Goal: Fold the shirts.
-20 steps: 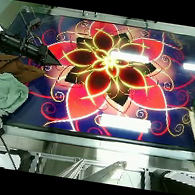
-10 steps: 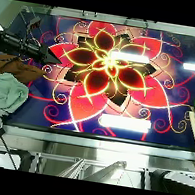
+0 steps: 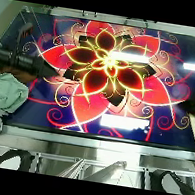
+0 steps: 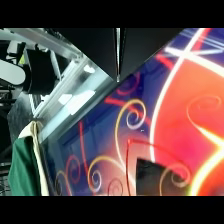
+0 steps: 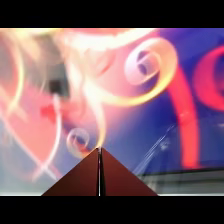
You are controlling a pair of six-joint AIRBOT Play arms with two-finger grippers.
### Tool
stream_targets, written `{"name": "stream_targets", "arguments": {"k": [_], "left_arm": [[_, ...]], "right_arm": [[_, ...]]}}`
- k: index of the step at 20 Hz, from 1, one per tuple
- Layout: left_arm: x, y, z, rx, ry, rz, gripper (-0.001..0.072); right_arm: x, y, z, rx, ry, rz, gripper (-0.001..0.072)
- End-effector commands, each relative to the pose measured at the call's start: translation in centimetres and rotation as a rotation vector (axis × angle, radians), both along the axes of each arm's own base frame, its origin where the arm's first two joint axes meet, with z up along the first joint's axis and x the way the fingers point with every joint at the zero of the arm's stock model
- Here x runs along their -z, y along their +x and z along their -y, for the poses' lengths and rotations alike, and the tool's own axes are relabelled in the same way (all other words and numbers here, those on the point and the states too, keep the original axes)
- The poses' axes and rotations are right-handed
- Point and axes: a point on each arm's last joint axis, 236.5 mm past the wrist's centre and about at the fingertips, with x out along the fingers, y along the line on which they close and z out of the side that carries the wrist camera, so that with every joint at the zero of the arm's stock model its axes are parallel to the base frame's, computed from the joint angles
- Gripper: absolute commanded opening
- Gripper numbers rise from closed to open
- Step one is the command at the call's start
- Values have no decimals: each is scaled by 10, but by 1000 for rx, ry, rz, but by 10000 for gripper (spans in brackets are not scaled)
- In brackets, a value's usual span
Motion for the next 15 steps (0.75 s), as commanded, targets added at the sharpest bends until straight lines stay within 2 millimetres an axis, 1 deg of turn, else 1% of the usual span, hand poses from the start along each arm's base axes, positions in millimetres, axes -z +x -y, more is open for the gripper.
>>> {"name": "stream_targets", "arguments": {"k": [1,2,3,6,7,12,15], "left_arm": [[33,-54,5,-32,14,-58,14],[42,-63,6,-50,15,-70,18],[47,-70,7,-60,15,-75,18],[54,-86,9,-74,19,-69,19],[54,-87,9,-83,22,-59,18],[48,-85,7,-111,34,0,18],[50,-86,8,-104,30,-16,18]], "right_arm": [[51,-41,-82,-136,-14,99,23],[60,-47,-92,-158,-22,112,23],[65,-50,-100,-183,-24,114,23],[63,-54,-114,-222,5,118,24],[61,-54,-116,-220,21,117,25],[62,-54,-116,-220,19,117,25],[62,-54,-116,-220,19,117,25]]}}
